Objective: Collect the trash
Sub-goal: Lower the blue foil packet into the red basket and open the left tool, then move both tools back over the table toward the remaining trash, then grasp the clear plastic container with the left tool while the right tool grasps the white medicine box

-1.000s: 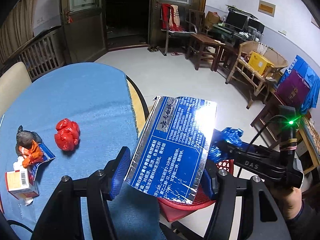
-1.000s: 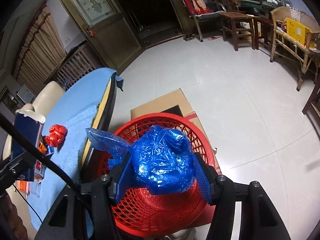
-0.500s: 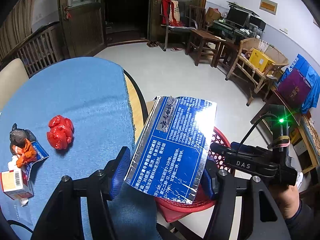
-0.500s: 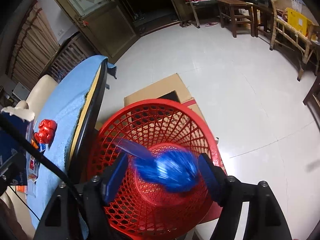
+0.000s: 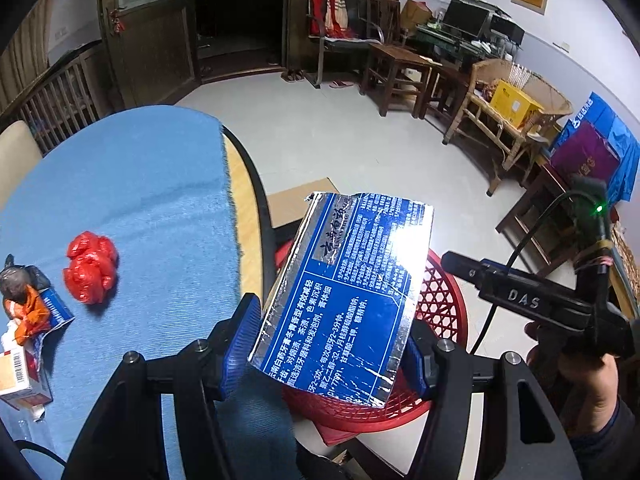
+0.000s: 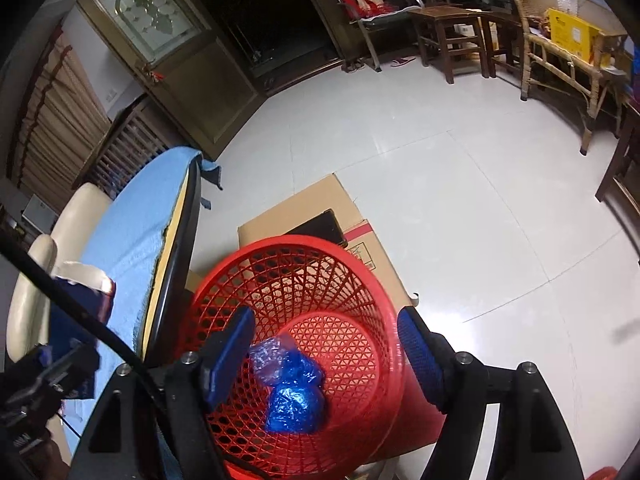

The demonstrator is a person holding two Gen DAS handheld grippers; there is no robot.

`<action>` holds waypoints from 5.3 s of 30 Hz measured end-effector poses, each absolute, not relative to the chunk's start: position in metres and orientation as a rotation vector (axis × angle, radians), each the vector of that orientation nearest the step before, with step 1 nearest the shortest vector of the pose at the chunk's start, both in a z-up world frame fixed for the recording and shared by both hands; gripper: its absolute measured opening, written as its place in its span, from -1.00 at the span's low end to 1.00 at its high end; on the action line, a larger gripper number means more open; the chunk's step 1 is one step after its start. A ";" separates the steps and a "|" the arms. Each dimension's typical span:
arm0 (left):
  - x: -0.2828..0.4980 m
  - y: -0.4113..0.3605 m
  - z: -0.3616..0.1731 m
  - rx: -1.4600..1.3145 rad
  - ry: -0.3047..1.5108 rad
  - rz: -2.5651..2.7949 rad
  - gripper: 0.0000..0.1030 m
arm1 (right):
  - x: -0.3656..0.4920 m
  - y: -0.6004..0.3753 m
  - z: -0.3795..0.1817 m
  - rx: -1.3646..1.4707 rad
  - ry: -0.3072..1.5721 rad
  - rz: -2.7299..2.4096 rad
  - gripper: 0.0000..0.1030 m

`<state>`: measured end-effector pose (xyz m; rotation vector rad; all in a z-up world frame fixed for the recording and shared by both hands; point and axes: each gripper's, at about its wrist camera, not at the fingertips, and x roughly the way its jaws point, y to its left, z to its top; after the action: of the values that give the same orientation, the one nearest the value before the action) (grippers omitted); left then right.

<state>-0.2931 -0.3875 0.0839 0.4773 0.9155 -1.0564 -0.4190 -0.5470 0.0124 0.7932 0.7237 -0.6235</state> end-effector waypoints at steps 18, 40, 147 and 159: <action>-0.305 -0.414 0.062 0.570 0.914 -1.058 0.27 | -0.444 -0.560 0.047 0.807 0.618 -0.656 0.49; -0.320 -0.436 0.049 0.657 0.889 -1.058 0.27 | -0.460 -0.563 0.087 0.789 0.520 -0.657 0.49; -0.125 -0.002 0.026 -0.078 1.013 -0.199 -0.08 | -0.083 -0.187 0.053 0.451 0.953 0.021 0.94; -0.133 -0.006 0.030 -0.057 1.019 -0.173 -0.08 | -0.127 -0.209 0.072 0.430 0.875 0.058 0.63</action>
<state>-0.1326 -0.0058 0.0304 -0.0566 1.0192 -0.1730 -0.1268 -0.2093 0.0720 0.4302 0.8754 0.0580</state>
